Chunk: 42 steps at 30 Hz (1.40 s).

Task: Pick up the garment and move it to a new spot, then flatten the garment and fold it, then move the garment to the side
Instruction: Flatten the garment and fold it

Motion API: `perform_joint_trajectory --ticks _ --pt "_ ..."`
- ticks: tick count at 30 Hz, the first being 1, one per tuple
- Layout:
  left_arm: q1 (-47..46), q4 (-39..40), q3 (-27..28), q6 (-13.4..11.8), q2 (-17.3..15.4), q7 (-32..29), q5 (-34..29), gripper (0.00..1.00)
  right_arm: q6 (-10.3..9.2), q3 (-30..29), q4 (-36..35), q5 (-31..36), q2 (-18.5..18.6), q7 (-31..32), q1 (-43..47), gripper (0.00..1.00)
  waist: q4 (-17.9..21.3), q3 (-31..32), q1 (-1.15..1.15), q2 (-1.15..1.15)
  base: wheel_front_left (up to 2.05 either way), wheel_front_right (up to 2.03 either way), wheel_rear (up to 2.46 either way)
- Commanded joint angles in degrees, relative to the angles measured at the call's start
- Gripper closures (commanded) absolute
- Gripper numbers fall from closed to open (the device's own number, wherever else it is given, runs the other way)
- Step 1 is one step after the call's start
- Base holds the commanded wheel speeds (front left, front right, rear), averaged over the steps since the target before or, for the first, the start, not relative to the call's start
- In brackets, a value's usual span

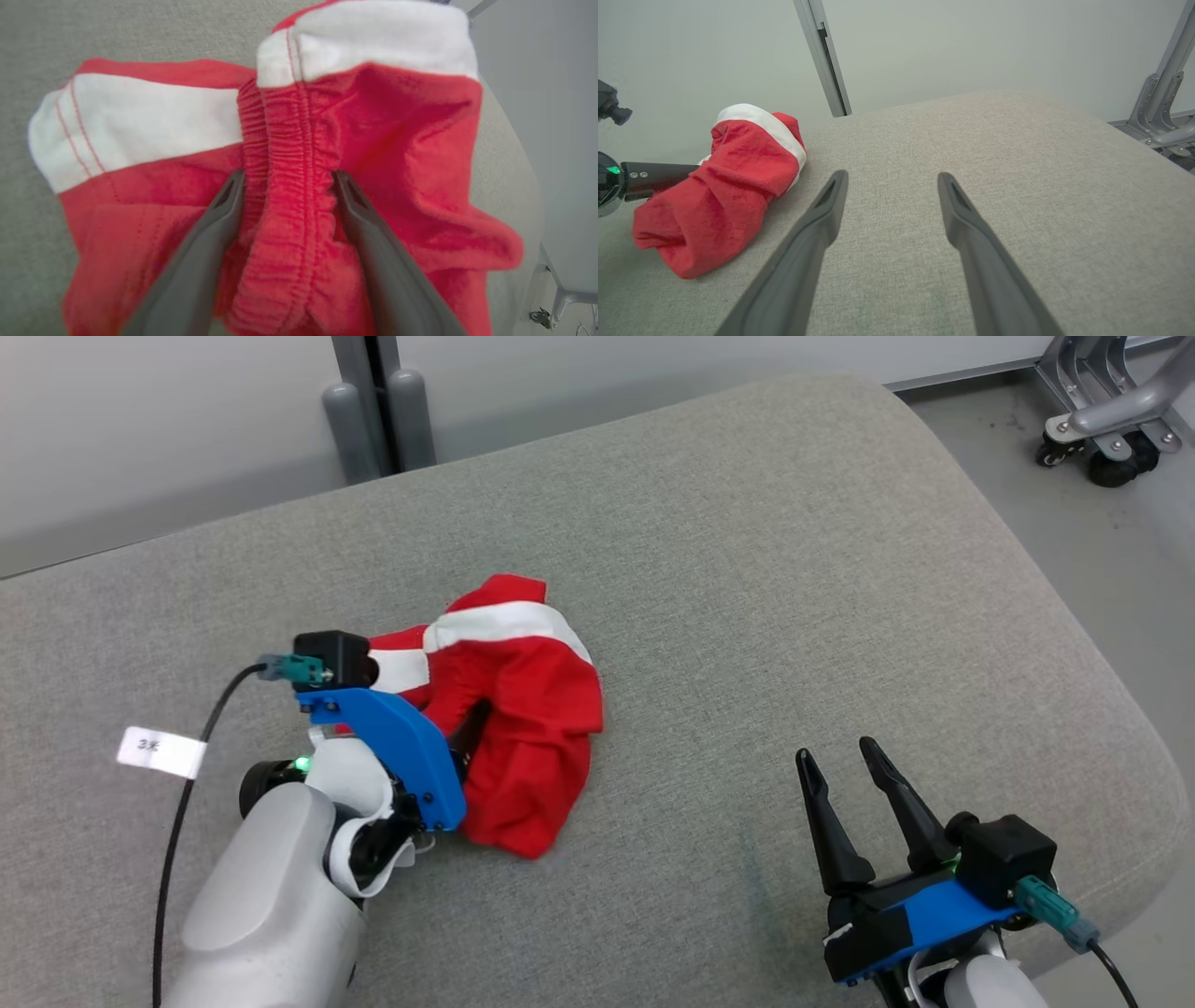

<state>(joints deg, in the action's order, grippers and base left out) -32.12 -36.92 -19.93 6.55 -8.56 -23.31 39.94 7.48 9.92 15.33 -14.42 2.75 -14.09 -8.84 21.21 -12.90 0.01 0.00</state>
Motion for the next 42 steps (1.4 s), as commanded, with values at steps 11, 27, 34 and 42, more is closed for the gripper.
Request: perform_joint_trajectory --ticks 11,27,34,42 --pt "-3.3 5.1 -4.6 0.8 -0.1 7.2 -3.5 1.0 0.03 -0.3 1.1 -1.3 0.3 -0.9 -1.1 0.0 -0.5 0.8 -0.01 0.0 0.0 0.0 0.0" --pt "-15.8 19.9 -12.6 1.0 5.6 25.4 4.8 1.0 0.03 -1.4 2.0 -1.2 0.2 -1.1 -0.1 0.0 -4.3 3.8 -0.01 0.0 0.0 0.0 0.0" --pt "-7.8 14.1 -14.4 -2.2 -0.1 24.8 1.8 1.0 0.03 -1.6 1.4 -1.4 0.2 -1.2 -0.4 0.0 -7.1 2.7 -0.01 0.0 0.0 0.0 0.0" --pt "5.1 6.9 -13.3 -5.2 -5.8 27.9 2.5 1.0 0.03 -2.2 1.2 -0.6 0.2 -1.2 -0.9 0.0 -10.9 1.9 -0.01 0.0 0.0 0.0 0.0"
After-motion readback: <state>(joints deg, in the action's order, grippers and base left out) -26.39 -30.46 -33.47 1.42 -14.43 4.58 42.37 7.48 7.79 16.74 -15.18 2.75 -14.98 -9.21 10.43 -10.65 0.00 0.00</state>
